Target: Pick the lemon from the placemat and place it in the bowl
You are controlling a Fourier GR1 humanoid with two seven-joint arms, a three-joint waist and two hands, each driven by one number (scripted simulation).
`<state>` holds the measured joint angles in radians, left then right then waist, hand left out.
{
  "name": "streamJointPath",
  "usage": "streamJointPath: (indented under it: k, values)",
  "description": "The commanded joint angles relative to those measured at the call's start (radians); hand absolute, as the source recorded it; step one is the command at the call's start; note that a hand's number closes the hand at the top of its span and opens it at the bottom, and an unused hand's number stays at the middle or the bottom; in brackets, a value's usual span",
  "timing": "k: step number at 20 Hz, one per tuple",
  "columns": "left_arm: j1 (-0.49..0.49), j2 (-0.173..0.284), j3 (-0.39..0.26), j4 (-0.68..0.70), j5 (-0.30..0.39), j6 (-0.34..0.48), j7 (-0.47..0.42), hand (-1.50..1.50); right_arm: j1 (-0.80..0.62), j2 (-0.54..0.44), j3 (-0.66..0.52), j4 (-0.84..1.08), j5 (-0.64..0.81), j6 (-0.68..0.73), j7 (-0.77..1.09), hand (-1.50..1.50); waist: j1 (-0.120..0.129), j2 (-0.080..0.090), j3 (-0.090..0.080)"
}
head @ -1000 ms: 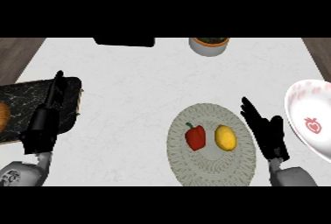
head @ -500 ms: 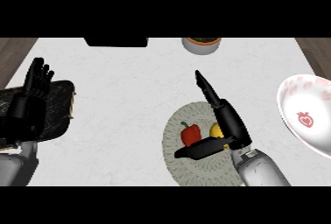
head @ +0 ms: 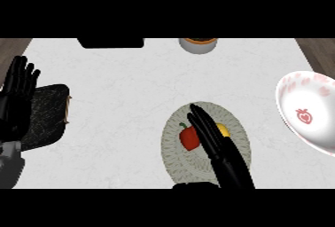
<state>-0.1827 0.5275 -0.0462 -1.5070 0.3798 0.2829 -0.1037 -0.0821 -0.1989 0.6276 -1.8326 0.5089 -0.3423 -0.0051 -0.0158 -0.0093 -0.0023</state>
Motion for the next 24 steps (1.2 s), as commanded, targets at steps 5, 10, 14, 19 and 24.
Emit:
streamJointPath:
  k: [5,10,14,19,24]
  values:
    - [0.014,0.022,0.038,-0.022,0.029,-0.033,0.036,0.0,0.021,-0.191,-0.039,-0.347,0.211,0.253,0.469,-1.5,-0.003,-0.003,-0.001]
    - [-0.017,0.023,0.042,0.027,0.028,-0.068,0.012,0.0,-0.002,-0.322,-0.041,-0.43,0.141,0.551,0.661,-1.5,-0.003,0.004,-0.003]
    - [-0.011,-0.024,0.013,0.025,-0.011,-0.036,-0.013,0.0,-0.023,-0.388,-0.106,-0.486,-0.025,0.749,0.769,-1.5,0.009,0.009,0.0]
    - [-0.036,0.004,0.05,0.031,-0.001,-0.083,0.018,0.0,-0.137,-0.369,-0.199,-0.452,-0.195,0.927,0.888,-1.5,0.022,0.01,0.001]
    - [-0.086,-0.012,0.099,0.072,-0.008,-0.113,0.05,0.0,-0.149,-0.291,-0.187,-0.455,-0.178,0.971,0.967,-1.5,0.014,0.01,0.002]
